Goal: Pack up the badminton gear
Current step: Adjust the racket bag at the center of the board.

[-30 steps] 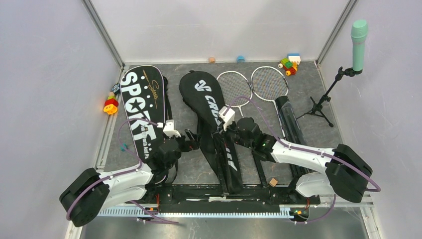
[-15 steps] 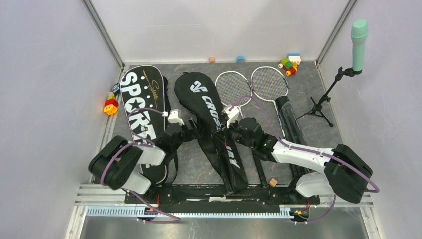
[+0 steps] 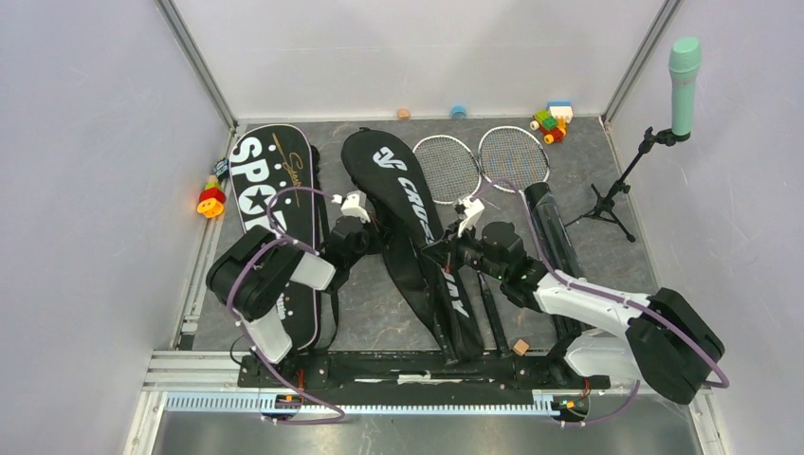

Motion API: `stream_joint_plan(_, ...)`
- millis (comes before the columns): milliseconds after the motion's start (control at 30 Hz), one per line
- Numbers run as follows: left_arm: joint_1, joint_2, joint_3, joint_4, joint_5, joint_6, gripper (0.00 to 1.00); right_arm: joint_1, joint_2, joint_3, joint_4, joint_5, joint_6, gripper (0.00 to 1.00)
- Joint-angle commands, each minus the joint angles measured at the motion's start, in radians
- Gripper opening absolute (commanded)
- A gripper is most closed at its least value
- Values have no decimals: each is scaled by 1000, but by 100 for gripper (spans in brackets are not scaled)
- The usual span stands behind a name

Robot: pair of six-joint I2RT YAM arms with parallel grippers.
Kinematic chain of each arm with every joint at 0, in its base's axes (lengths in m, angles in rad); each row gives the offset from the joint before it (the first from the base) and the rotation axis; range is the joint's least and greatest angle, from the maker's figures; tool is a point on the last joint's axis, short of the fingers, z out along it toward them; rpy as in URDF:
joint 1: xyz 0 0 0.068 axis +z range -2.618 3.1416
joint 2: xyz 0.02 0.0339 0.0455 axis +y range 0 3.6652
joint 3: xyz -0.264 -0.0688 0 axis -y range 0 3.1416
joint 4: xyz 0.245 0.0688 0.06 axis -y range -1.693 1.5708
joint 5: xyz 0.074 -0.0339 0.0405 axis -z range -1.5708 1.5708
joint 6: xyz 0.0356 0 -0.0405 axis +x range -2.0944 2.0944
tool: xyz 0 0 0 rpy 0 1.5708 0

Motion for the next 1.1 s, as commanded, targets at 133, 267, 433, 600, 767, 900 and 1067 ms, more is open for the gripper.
stream_joint_plan(133,-42,-276,29,-293,-81,96,2,-38,-69,-28,-36,-240,-203,44)
stream_joint_plan(267,-86,-331,57,-377,-119,117,2,-33,-90,-4,-210,-257,-329,61)
stream_joint_plan(433,-128,-392,112,-536,-200,111,2,68,-287,45,-497,43,-459,64)
stream_joint_plan(600,-187,-425,164,-645,-276,114,2,216,-388,104,-681,93,-475,59)
stream_joint_plan(767,-215,-429,218,-749,-316,79,2,376,-314,168,-722,-106,-490,56)
stream_joint_plan(900,-230,-454,211,-760,-345,79,2,419,-246,198,-844,44,-445,56)
stream_joint_plan(1067,-243,-469,228,-805,-356,69,2,458,-182,197,-928,255,-336,58)
